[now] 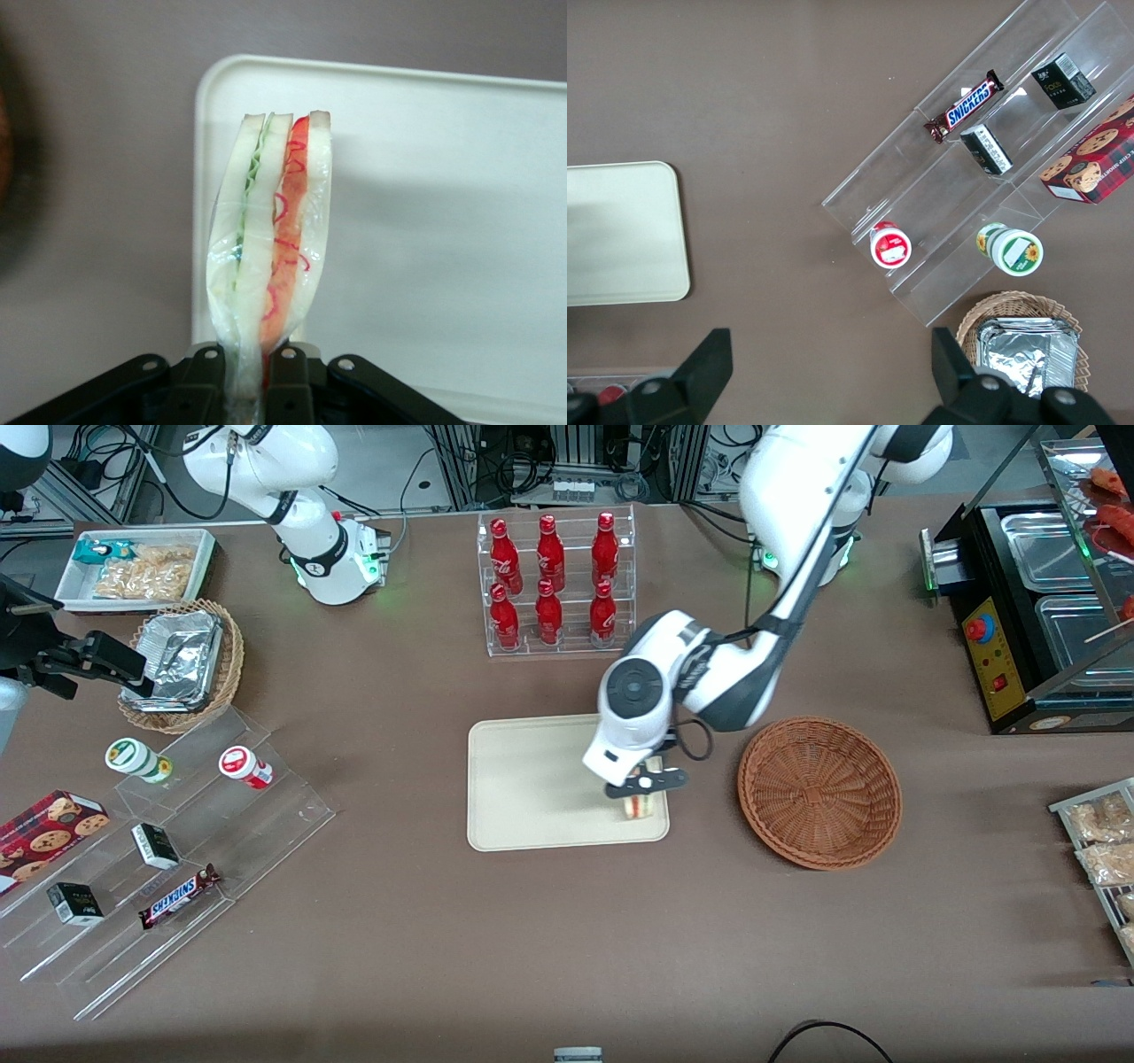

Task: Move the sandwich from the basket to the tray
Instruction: 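Lift the sandwich and carry it over the cream tray, then lower the sandwich onto the tray and open the left gripper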

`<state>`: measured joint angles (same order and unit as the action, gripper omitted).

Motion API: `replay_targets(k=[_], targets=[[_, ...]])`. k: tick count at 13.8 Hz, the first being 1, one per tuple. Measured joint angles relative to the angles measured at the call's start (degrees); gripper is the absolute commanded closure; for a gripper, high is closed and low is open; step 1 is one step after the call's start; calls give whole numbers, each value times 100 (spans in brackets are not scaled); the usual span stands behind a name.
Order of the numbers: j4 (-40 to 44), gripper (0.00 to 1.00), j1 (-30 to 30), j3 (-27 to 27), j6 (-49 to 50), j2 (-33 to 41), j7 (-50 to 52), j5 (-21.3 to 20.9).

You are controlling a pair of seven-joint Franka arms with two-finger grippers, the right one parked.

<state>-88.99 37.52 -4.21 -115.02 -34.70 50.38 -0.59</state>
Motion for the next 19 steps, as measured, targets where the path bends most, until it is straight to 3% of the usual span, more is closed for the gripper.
replay_targets(k=[6,12,13,14,15,19], targets=[[849,96,190,-381,-117,-758,408,0],[931,93,271,-537,-540,-998,661,0],[936,81,281,-536,-576,-1017,674,-1],[942,31,281,-536,-593,-1028,676,-1],[951,0,280,-535,-597,-1034,681,-1],[1032,0,277,-526,-617,-1032,683,-6]])
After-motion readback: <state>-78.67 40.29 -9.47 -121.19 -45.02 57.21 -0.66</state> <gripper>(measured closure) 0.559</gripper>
